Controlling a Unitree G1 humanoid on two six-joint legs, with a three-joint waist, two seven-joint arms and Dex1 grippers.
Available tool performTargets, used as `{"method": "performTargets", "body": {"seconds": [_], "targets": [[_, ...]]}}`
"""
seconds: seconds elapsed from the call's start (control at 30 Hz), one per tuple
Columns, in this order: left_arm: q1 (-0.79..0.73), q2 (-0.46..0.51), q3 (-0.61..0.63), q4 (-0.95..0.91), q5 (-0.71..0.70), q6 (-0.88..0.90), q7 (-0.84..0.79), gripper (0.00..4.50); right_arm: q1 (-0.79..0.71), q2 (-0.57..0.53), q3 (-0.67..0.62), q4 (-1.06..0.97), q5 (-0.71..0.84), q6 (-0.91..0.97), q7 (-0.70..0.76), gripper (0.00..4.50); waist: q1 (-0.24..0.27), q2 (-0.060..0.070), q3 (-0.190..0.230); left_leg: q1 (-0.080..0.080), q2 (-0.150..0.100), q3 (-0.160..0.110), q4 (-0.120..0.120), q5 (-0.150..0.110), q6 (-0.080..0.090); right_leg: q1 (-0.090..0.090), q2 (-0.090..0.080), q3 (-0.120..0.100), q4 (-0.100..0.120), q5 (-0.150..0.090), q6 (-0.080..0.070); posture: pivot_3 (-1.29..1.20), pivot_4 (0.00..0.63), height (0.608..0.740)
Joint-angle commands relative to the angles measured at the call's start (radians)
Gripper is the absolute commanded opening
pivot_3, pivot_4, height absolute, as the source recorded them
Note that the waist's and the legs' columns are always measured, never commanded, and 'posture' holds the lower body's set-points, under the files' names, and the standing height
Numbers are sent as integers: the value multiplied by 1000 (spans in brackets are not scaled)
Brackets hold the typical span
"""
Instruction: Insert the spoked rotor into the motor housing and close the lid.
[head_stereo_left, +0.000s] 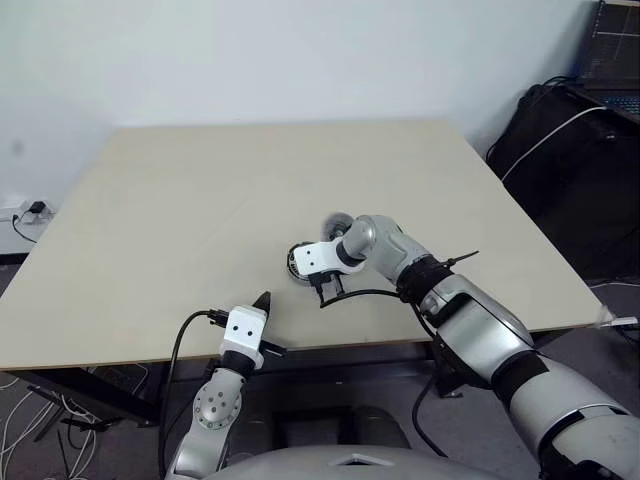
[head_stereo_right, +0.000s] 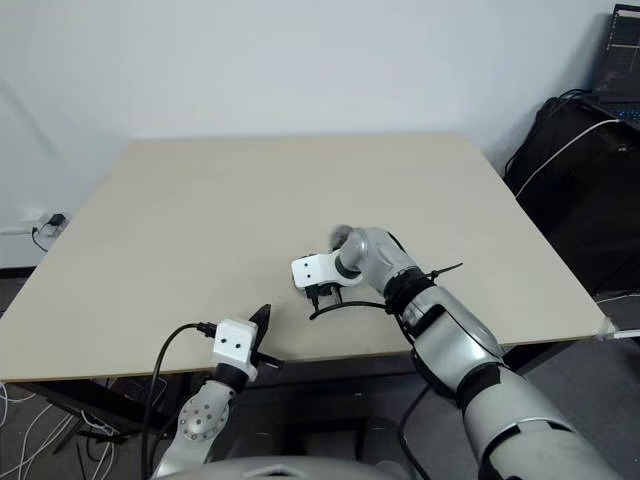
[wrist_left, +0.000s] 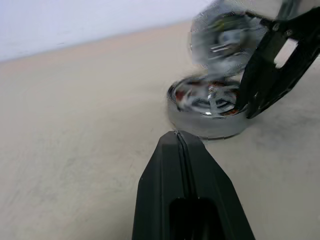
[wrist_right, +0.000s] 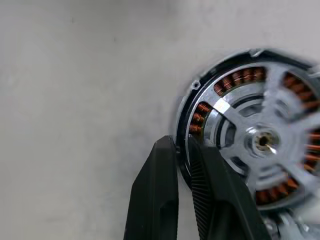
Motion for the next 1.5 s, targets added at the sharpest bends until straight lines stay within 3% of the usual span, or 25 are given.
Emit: {"method": "performTargets", "body": {"seconds": [0.03,0.37,0.67,0.83,1.0,1.23,1.5], "targets": [[-2,-20,15,-9,-22,-19,18,0,-8,10,-15,17,-8,-11,-7,98,-1,1,0,0,0,0,0,0,0,0,0,0,0,0,0,0,0,740],[-8,-19,17,-4,-23,-8,17,0,61,-11,-108,-82,52,25,-23,98,-1,1,-1,2,0,0,0,0,0,0,-1,0,0,0,0,0,0,740],[-29,-20,9,23,-36,6,-3,0,277,-146,-170,-533,130,214,61,98,11,1,-1,-2,0,0,0,-1,2,0,-2,0,-1,0,-1,0,0,740],[-45,-21,2,38,-40,10,-18,0,345,-169,-181,-711,165,337,71,98,12,1,0,-2,0,0,1,-1,2,-1,-3,-1,-1,0,0,0,0,740],[-49,-24,-1,43,-43,13,-25,0,391,-164,-172,-817,190,445,55,35,14,1,-1,-1,0,-2,2,-1,2,-1,-5,-2,-1,0,0,0,0,740],[-50,-29,-3,50,-39,14,-28,0,388,-109,-153,-791,189,508,-41,35,14,1,-1,-2,0,-3,2,-1,2,0,-6,-4,-1,0,0,0,0,740],[-36,-23,4,40,-40,14,-27,0,409,-50,-201,-938,314,522,-67,35,14,1,-1,-2,0,-4,2,-1,2,0,-6,-6,-1,0,0,0,0,740]]}}
